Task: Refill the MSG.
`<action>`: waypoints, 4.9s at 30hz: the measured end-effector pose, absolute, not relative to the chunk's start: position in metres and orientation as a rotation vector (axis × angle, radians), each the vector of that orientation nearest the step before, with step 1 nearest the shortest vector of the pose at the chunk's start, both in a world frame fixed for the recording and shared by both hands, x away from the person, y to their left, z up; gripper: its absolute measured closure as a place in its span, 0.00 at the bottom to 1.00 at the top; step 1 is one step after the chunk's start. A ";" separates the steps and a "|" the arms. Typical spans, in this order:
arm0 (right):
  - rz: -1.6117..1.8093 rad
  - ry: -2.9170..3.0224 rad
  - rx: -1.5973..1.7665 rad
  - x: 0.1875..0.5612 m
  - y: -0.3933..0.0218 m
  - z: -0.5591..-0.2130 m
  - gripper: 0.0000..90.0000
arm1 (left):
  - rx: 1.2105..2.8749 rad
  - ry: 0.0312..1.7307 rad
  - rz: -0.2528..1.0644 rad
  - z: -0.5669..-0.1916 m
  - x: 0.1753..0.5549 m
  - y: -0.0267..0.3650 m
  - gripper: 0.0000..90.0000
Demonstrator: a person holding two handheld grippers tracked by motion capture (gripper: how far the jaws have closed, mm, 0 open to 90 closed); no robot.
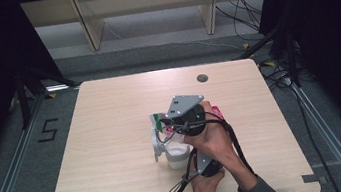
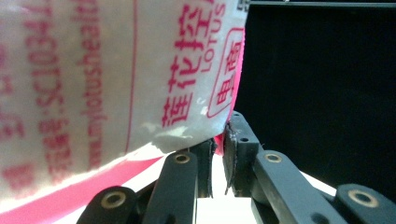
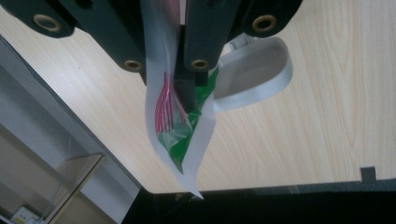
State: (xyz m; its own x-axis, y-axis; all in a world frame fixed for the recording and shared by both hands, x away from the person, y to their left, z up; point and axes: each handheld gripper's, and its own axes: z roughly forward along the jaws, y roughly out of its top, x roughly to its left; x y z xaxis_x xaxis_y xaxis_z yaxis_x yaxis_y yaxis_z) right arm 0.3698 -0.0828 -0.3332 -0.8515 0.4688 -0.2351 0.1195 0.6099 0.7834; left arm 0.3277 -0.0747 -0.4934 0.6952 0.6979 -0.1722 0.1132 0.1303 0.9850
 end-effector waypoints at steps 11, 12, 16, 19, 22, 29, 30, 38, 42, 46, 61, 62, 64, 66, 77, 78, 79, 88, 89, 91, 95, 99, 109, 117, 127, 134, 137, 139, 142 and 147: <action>1.130 2.404 0.452 0.370 -0.082 -0.333 1.00 | 1.391 0.708 0.454 -0.494 0.329 -0.076 0.91; 1.130 2.404 0.452 0.370 -0.082 -0.333 1.00 | 1.391 0.708 0.454 -0.494 0.329 -0.076 0.91; 1.134 2.401 0.443 0.370 -0.084 -0.332 1.00 | 1.402 0.729 0.480 -0.493 0.327 -0.074 0.91; 1.127 2.413 0.477 0.368 -0.082 -0.333 1.00 | 1.390 0.707 0.456 -0.494 0.329 -0.076 0.91; 1.136 2.400 0.447 0.370 -0.083 -0.332 1.00 | 1.401 0.731 0.481 -0.493 0.327 -0.073 0.91; 1.145 2.403 0.440 0.371 -0.084 -0.331 1.00 | 1.423 0.706 0.461 -0.494 0.326 -0.072 0.91; 1.145 2.403 0.440 0.371 -0.084 -0.331 1.00 | 1.423 0.706 0.461 -0.494 0.326 -0.072 0.91; 1.148 2.399 0.452 0.370 -0.085 -0.331 1.00 | 1.420 0.706 0.462 -0.493 0.326 -0.072 0.91; 1.147 2.400 0.467 0.369 -0.084 -0.331 1.00 | 1.419 0.708 0.463 -0.493 0.326 -0.072 0.91; 1.151 2.399 0.442 0.370 -0.085 -0.330 1.00 | 1.420 0.706 0.460 -0.493 0.326 -0.072 0.91; 1.193 2.388 0.464 0.371 -0.092 -0.327 1.00 | 1.420 0.700 0.424 -0.494 0.325 -0.071 0.91; 1.197 2.380 0.460 0.372 -0.093 -0.326 1.00 | 1.420 0.700 0.425 -0.493 0.325 -0.071 0.91; 1.204 2.382 0.464 0.372 -0.094 -0.326 1.00 | 1.421 0.699 0.425 -0.493 0.325 -0.071 0.91; 1.214 2.379 0.467 0.371 -0.096 -0.325 1.00 | 1.421 0.699 0.427 -0.494 0.325 -0.071 0.91; 1.246 2.367 0.463 0.372 -0.102 -0.321 1.00 | 1.424 0.727 0.471 -0.496 0.324 -0.068 0.91; 1.246 2.367 0.463 0.372 -0.102 -0.321 1.00 | 1.424 0.727 0.471 -0.496 0.324 -0.068 0.91; 1.250 2.371 0.469 0.372 -0.102 -0.321 1.00 | 1.424 0.727 0.470 -0.496 0.324 -0.067 0.91; 1.273 2.364 0.463 0.372 -0.106 -0.320 1.00 | 1.429 0.730 0.470 -0.500 0.321 -0.064 0.90; 1.280 2.358 0.464 0.372 -0.107 -0.319 1.00 | 1.434 0.734 0.474 -0.501 0.321 -0.063 0.90; 1.289 2.360 0.462 0.372 -0.110 -0.318 1.00 | 1.432 0.734 0.470 -0.502 0.321 -0.062 0.90; 1.305 2.349 0.472 0.373 -0.115 -0.317 1.00 | 1.480 0.720 0.490 -0.503 0.320 -0.058 0.90; 1.326 2.334 0.478 0.373 -0.120 -0.315 1.00 | 1.494 0.717 0.500 -0.504 0.318 -0.056 0.89; 1.357 2.319 0.484 0.374 -0.131 -0.314 1.00 | 1.485 0.722 0.411 -0.511 0.312 -0.054 0.89; 1.391 2.318 0.481 0.374 -0.138 -0.311 1.00 | 1.509 0.707 0.500 -0.510 0.312 -0.048 0.89; 1.435 2.287 0.486 0.373 -0.146 -0.312 1.00 | 1.514 0.712 0.504 -0.512 0.312 -0.045 0.88; 1.451 2.270 0.532 0.370 -0.157 -0.313 1.00 | 1.527 0.709 0.492 -0.514 0.311 -0.043 0.82; 1.475 2.259 0.523 0.371 -0.161 -0.313 1.00 | 1.548 0.705 0.498 -0.514 0.310 -0.040 0.80; 1.486 2.246 0.525 0.371 -0.163 -0.314 1.00 | 1.547 0.694 0.500 -0.515 0.310 -0.039 0.79; 1.504 2.242 0.534 0.370 -0.168 -0.314 1.00 | 1.546 0.697 0.501 -0.516 0.308 -0.037 0.75; 1.534 2.245 0.571 0.368 -0.170 -0.315 1.00 | 1.561 0.692 0.502 -0.517 0.305 -0.033 0.69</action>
